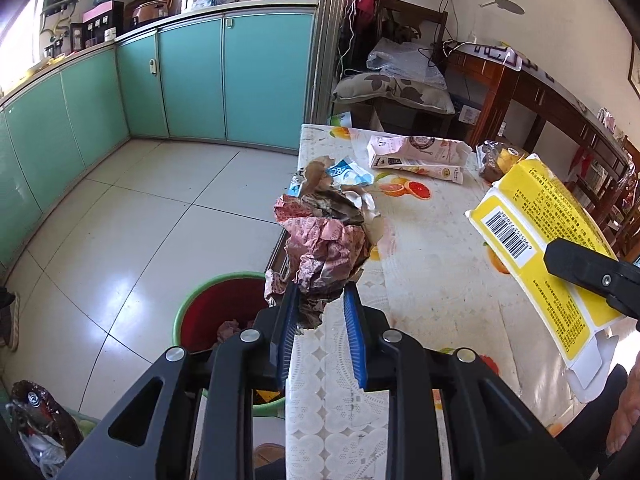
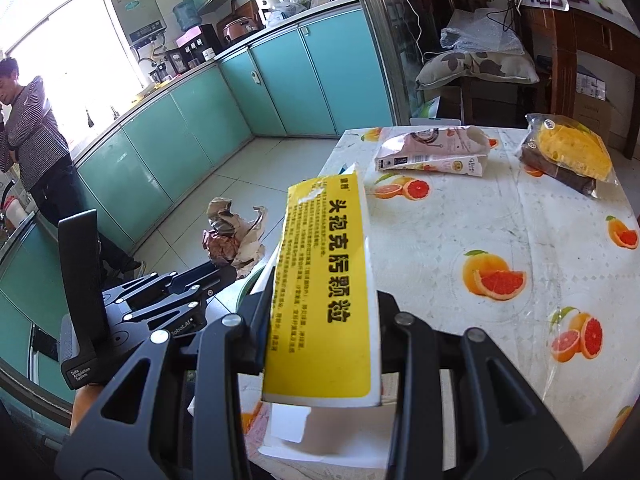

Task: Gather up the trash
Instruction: 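Carry the pink paper and medicine box over the red bin with both grippers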

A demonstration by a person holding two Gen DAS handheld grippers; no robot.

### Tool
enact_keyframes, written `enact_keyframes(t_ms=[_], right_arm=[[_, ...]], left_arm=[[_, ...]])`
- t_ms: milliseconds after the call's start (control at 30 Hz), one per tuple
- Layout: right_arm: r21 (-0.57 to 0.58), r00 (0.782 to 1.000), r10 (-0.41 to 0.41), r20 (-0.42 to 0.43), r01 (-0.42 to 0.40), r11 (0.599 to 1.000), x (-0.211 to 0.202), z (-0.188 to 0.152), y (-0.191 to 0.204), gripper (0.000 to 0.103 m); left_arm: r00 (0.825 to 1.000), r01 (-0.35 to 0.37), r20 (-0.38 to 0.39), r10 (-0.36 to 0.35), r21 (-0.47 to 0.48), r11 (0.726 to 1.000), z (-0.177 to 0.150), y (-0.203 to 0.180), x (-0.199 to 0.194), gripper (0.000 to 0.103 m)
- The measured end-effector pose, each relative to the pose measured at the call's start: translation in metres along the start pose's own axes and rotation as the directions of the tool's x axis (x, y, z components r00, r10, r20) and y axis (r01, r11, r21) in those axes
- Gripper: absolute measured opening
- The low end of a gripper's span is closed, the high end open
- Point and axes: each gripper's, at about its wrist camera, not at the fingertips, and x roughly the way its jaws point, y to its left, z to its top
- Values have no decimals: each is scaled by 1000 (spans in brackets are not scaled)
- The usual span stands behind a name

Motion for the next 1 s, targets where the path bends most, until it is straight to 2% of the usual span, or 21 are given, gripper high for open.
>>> enact_keyframes(t_ms=[167,500,667,833,933,1000], right_arm=[[-44,1000,25,-18,-25,999,12,7,20,35],[-67,987,112,-113,-120,991,74,23,56,35],[-42,981,141,-135,-148,988,100,33,67,35],[-60,979,115,-166,-127,990,126,39,72,35],[-74,971,136,-199,-154,985,117,32,71,35],[-120,961,154,-230,-185,976,100,17,76,61]], left_arm=[[999,-37,-10,36,-27,999,-1,22,1,22],[990,-130,-61,124,-98,987,-8,78,13,22],[986,-139,-112,125,-126,982,-16,103,29,22],[980,-138,-166,114,-139,981,-19,115,55,22],[975,-136,-193,110,-126,983,-21,116,70,22],[974,-134,-197,110,-115,984,-23,114,74,22]])
